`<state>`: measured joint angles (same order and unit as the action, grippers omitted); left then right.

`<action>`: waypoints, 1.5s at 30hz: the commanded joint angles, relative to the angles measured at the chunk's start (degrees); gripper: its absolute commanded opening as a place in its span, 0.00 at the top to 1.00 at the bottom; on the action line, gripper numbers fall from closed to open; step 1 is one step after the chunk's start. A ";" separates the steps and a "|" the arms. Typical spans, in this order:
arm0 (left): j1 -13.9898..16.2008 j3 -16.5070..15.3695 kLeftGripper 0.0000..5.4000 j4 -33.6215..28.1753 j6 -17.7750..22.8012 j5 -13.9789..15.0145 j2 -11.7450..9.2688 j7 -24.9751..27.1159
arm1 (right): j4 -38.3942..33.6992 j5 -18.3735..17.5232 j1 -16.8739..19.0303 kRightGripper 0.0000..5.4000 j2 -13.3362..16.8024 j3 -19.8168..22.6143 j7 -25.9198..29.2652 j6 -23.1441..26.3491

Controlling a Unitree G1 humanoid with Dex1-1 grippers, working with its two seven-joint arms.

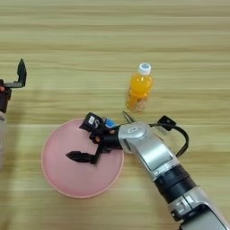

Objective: Move the objects on the table

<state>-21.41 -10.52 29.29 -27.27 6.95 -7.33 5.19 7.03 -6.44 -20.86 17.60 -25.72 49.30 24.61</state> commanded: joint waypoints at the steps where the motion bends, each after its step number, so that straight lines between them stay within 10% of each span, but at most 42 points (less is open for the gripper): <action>1: -0.93 0.11 0.00 0.32 -0.16 -0.01 0.31 -0.19 | 2.05 2.37 -1.48 0.01 -0.83 0.15 -2.11 -1.16; 31: -0.82 0.12 0.00 0.45 -0.47 -0.14 0.33 -0.27 | 18.39 8.79 -8.61 0.01 -6.95 5.17 -12.50 -11.36; 45: -1.08 0.15 0.00 1.37 -0.98 -0.40 0.27 -0.33 | 0.99 3.47 -4.71 0.01 -8.12 9.16 -11.65 -9.13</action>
<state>-21.65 -10.47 29.81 -27.55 6.92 -7.18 5.11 12.46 -1.41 -26.51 9.90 -17.58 37.77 14.49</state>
